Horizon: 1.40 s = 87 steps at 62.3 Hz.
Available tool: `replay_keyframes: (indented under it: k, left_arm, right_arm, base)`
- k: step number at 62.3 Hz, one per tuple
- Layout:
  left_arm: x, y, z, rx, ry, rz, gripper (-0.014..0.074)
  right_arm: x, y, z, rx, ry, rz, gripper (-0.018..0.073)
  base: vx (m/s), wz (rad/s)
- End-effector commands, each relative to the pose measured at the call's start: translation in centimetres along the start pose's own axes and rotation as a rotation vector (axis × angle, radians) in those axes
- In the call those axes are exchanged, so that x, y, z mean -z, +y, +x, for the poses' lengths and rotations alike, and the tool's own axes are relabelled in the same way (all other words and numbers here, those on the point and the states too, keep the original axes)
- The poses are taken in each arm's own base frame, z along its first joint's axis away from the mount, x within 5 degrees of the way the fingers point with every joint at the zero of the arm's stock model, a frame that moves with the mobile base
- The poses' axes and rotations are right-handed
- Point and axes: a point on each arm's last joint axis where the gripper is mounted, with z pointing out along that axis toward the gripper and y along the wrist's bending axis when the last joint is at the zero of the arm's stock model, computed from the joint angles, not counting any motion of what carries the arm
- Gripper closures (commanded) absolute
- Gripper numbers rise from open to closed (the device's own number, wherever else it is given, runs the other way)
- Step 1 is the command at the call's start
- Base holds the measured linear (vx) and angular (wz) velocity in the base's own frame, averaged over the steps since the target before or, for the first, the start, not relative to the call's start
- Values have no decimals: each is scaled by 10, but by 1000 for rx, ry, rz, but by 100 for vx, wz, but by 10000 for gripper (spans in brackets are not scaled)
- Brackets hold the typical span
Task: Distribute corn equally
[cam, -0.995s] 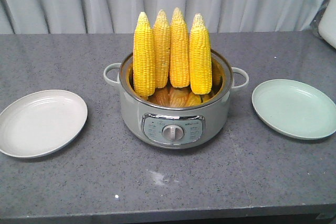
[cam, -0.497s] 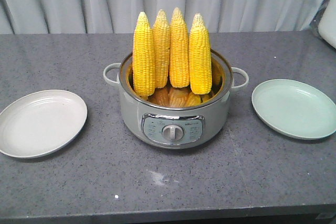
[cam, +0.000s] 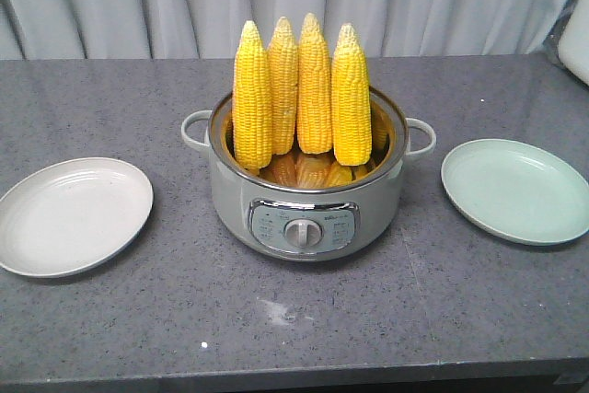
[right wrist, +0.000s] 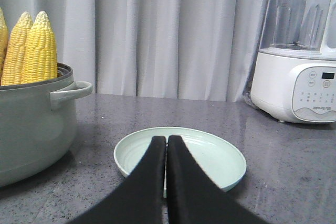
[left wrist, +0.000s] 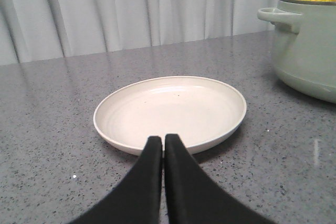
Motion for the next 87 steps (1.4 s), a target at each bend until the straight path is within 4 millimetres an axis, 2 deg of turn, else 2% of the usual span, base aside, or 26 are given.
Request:
replay_keyframes:
  k: [1, 19, 26, 32, 40, 44, 50, 57, 68, 78, 87]
  left_arm:
    - [1, 1, -6, 13, -79, -15, 603]
    - [1, 1, -6, 17, -82, -15, 603]
    - [1, 1, -7, 123, -88, -7, 603]
    - [1, 0, -7, 299, -90, 7, 603]
    - [1, 0, -7, 581, -91, 30, 603]
    - [1, -1, -7, 654, -91, 37, 603]
    - [1, -1, -7, 659, -91, 37, 603]
    - [2, 0, -9, 663, -108, 32, 603]
    - [3, 2, -14, 848, -146, 40, 603]
    - [3, 3, -15, 896, -164, 39, 603]
    - [3, 3, -15, 1201, -162, 63, 603]
  right_arm:
    - [0, 0, -4, 12, -73, 2, 564]
    - [0, 0, -5, 12, -77, 2, 564]
    - [0, 0, -5, -34, -82, 3, 564]
    - [0, -1, -5, -225, -83, 5, 564]
    - [0, -3, -5, -619, -86, 10, 564]
    - [0, -4, -4, -789, -85, 13, 564]
    - [0, -4, -4, -935, -87, 16, 564]
    - [0, -5, -4, -962, -89, 19, 564]
    - [0, -5, -3, -958, -82, 19, 564]
    - [0, -4, -4, -962, -81, 18, 564]
    - [2, -5, -21, -985, -127, -7, 564]
  base:
    - [0, 0]
    - [0, 0]
    - [0, 0]
    - [0, 0]
    - [0, 0]
    - [0, 0]
    - [0, 0]
    - [0, 0]
    - [0, 0]
    - [0, 0]
    - [0, 0]
